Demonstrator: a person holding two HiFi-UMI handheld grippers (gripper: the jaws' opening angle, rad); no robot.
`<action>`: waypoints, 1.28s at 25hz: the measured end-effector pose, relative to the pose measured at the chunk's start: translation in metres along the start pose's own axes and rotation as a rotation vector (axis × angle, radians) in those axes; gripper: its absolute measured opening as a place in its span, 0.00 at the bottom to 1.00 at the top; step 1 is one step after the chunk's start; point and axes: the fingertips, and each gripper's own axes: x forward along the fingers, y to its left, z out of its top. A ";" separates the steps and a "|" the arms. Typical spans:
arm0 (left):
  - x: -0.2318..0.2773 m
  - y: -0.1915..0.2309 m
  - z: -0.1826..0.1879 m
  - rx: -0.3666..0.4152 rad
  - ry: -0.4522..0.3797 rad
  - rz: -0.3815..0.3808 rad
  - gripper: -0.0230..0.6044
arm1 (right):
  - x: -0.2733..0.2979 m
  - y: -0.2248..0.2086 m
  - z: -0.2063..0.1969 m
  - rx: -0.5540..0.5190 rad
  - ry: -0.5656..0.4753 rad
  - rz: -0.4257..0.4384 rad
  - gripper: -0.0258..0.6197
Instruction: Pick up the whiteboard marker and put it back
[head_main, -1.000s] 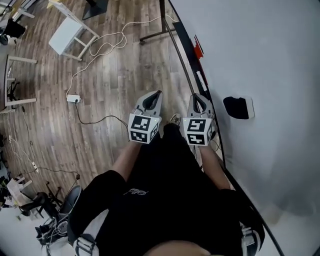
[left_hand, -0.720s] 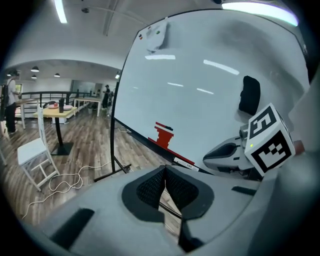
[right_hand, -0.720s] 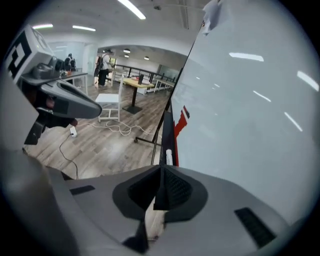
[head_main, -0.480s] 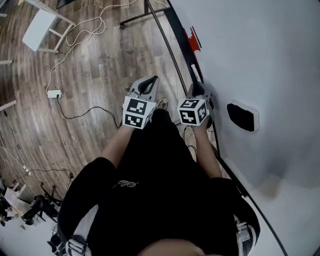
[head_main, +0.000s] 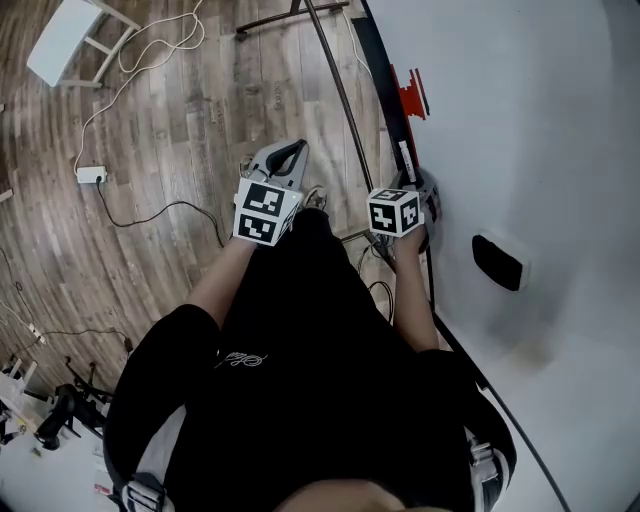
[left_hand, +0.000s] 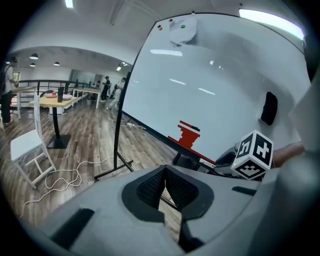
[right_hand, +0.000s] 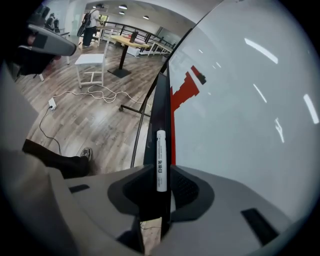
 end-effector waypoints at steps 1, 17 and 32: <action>0.000 0.005 0.003 0.002 -0.002 -0.005 0.05 | 0.002 0.001 0.001 -0.002 0.016 -0.001 0.17; 0.013 0.016 0.017 0.010 -0.001 -0.005 0.05 | -0.004 -0.001 0.013 0.092 -0.072 0.077 0.13; 0.009 -0.068 0.042 0.109 -0.088 0.017 0.05 | -0.111 -0.017 0.055 0.279 -0.595 0.168 0.13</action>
